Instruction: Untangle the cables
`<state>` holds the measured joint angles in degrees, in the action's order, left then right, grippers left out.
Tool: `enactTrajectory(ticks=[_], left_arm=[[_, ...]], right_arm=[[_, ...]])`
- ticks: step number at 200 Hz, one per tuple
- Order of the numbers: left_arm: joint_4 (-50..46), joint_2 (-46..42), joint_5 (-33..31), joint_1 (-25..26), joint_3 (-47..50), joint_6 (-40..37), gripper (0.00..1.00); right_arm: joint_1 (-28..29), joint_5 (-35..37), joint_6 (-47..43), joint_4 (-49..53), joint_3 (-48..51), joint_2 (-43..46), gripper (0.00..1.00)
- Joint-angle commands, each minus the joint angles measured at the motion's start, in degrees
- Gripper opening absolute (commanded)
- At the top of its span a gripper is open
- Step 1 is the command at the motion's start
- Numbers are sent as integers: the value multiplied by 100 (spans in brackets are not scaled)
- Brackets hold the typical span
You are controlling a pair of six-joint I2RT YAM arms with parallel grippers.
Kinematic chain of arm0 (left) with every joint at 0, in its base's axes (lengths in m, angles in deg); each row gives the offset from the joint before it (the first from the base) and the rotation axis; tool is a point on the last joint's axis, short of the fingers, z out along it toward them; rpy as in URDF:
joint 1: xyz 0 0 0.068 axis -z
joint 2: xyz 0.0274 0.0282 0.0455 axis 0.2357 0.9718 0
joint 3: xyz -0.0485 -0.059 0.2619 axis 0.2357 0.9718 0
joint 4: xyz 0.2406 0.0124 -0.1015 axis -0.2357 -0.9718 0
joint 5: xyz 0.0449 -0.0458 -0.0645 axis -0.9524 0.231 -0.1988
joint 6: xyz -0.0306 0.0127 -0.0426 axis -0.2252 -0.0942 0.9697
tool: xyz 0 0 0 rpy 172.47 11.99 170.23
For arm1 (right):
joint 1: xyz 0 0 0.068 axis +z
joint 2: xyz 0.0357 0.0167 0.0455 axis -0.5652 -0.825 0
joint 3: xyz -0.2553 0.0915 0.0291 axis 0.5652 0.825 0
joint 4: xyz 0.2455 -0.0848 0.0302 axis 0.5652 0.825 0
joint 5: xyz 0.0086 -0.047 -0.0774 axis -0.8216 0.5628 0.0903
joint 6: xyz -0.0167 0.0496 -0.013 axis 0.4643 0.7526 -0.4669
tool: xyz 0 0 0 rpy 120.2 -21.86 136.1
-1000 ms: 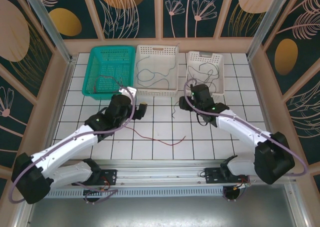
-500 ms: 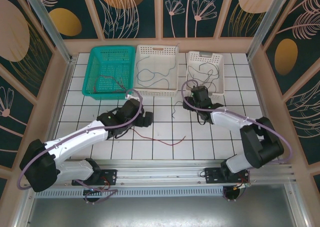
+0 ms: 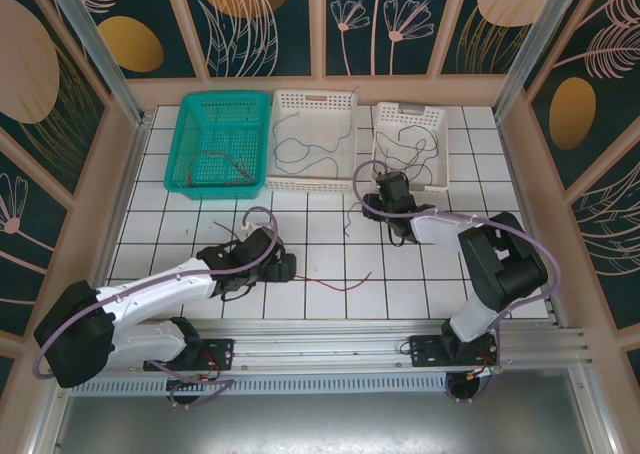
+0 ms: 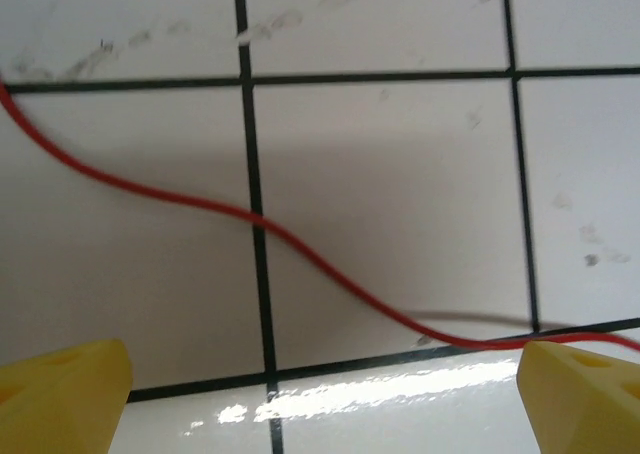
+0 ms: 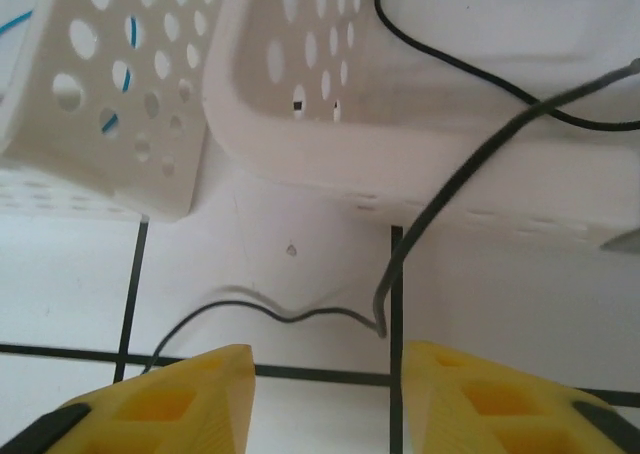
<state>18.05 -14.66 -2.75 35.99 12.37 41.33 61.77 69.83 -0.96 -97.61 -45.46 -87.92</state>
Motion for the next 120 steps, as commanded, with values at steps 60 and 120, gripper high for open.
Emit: enactTrajectory(ticks=[60, 120], left_arm=[[346, 139, -9, 37, 379, 315, 98], [538, 365, -148, 34, 409, 326, 98]], right_arm=[[-141, 58, -178, -343, -316, -260, 11], [-33, -275, -146, -61, -238, 652, 0]])
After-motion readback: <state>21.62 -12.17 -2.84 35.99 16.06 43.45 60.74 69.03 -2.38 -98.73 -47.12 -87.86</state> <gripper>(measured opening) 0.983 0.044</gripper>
